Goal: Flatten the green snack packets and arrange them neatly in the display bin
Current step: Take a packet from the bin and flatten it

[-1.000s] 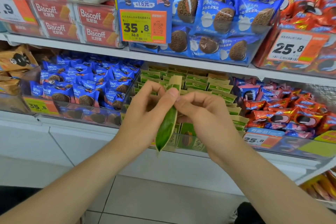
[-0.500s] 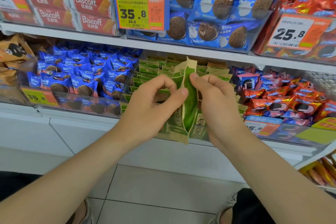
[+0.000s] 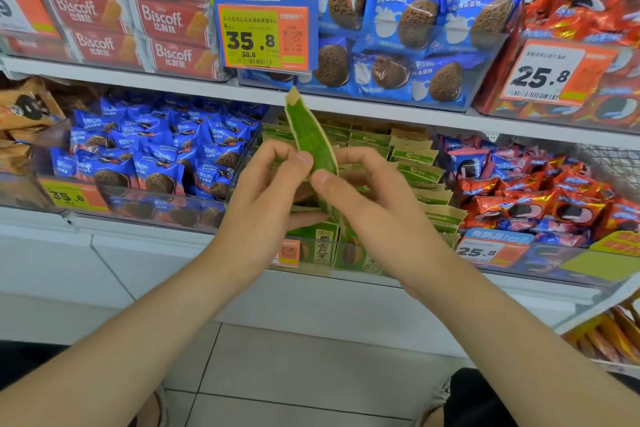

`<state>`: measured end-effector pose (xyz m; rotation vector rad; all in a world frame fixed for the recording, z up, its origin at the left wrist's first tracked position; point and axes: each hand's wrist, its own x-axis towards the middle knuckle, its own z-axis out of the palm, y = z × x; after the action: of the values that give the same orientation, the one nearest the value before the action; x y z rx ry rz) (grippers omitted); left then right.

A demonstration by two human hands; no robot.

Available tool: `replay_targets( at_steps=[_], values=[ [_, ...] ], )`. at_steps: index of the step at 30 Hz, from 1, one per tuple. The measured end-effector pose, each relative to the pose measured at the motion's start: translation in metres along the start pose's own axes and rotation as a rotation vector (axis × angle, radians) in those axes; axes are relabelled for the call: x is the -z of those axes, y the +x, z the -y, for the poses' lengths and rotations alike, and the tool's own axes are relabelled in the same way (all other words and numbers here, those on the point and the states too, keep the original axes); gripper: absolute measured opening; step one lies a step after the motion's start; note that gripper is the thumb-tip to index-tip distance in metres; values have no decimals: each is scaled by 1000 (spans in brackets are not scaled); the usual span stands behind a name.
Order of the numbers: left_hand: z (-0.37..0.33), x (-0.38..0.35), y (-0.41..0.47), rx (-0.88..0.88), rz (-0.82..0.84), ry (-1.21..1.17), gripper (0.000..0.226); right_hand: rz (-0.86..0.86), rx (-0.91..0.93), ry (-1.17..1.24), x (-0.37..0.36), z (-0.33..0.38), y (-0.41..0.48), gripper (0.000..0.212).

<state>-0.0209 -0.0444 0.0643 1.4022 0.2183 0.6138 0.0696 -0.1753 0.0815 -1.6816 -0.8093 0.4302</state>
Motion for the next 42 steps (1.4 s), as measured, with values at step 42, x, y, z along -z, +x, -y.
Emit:
replay_targets(
  at_steps=[42],
  values=[
    [7,6,-7,200,-111,-29,18,-99,-183,481,7,5,-4,33]
  ],
)
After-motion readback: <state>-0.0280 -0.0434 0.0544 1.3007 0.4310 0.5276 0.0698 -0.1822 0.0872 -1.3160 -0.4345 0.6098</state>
